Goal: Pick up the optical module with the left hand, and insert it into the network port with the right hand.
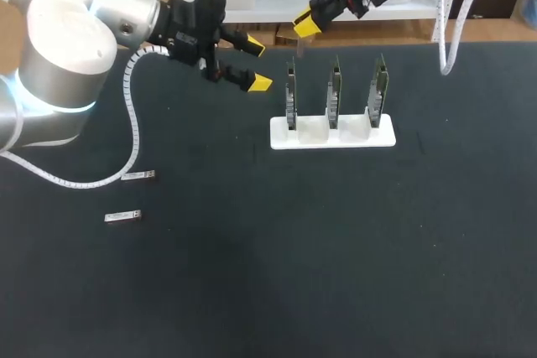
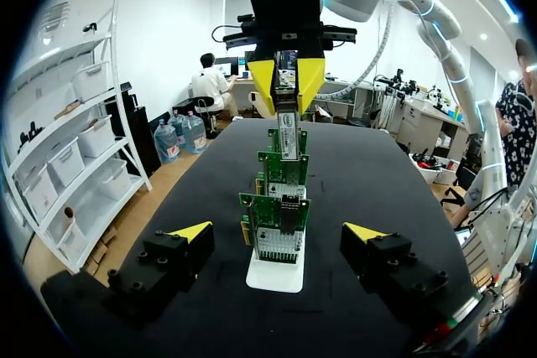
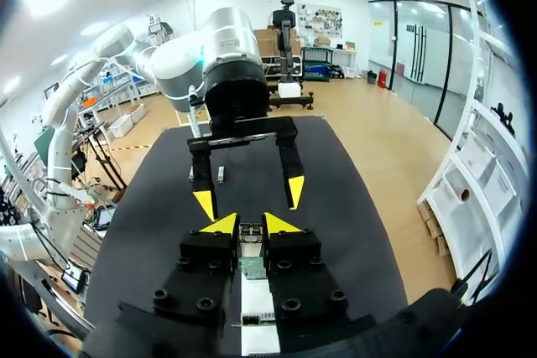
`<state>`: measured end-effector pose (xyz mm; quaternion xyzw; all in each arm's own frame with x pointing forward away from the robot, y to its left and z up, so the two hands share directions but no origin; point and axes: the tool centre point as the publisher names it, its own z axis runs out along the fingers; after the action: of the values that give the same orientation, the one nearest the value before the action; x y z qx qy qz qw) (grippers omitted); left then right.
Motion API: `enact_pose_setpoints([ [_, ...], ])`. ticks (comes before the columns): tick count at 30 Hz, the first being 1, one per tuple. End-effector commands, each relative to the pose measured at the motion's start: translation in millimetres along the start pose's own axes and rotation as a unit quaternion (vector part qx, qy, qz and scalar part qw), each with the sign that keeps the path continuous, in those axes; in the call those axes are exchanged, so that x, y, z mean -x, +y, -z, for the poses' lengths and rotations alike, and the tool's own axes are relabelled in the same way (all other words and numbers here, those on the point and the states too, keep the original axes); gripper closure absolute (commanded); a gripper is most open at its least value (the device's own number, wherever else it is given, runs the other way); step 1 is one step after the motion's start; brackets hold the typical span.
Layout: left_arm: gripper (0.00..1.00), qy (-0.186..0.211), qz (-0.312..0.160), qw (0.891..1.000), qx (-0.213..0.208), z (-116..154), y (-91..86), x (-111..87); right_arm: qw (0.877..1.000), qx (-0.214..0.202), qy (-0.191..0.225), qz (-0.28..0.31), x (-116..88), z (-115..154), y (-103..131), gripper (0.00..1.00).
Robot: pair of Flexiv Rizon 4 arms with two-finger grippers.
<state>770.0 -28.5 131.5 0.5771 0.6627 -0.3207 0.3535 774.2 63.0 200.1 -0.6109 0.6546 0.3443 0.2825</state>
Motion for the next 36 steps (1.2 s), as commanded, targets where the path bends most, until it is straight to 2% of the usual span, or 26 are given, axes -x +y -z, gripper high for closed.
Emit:
enact_pose_setpoints([
  [1,0.00,0.001,0.000,1.000,-0.001,-1,1.5,0.3,1.000,-0.009,0.006,-0.001,0,1,9,1.00],
  [7,0.00,0.001,0.000,1.000,-0.001,-1,1.5,0.3,1.000,-0.008,0.023,0.005,0,-3,13,1.00],
  [36,0.00,0.001,0.000,1.000,-0.001,-1,1.5,0.3,0.999,0.015,0.036,0.023,-7,-19,2,1.00],
])
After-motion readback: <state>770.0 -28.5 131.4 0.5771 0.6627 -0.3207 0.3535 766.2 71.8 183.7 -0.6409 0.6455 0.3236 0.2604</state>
